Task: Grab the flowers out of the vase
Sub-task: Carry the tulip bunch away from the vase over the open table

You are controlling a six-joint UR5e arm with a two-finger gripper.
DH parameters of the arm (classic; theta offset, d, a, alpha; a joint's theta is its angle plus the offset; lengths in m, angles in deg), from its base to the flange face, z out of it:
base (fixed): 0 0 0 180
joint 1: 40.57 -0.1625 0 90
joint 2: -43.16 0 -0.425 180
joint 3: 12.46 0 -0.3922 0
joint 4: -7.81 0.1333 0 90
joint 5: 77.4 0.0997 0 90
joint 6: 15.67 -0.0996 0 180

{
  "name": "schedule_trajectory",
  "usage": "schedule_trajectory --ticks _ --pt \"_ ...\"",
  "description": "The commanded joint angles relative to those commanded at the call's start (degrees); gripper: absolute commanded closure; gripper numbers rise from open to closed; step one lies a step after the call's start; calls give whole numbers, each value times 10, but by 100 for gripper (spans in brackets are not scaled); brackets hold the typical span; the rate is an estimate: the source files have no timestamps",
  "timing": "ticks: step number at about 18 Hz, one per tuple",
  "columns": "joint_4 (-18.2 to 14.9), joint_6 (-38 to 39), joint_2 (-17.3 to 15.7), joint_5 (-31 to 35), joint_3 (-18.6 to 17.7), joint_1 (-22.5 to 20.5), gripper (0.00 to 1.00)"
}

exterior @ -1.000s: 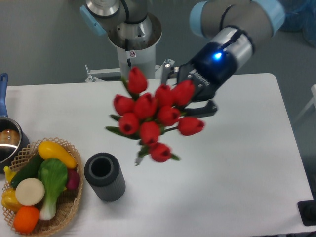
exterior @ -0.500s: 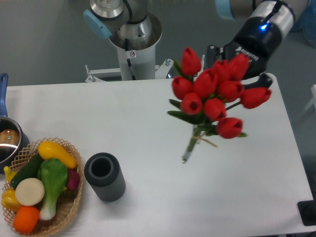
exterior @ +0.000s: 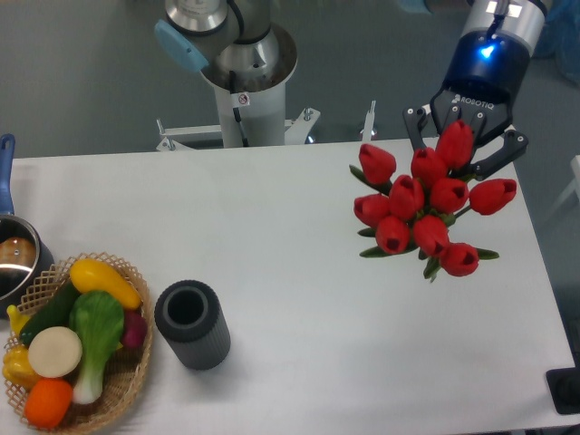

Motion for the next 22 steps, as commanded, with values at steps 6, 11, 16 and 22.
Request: schedule_trajectory --ticks 6,11,16,22 --pt "-6 0 -2 103 -44 21 100" --pt "-6 1 10 147 -52 28 100" --pt "-9 -2 61 256 -39 66 100" --pt "-33 -9 69 338 -26 91 100"
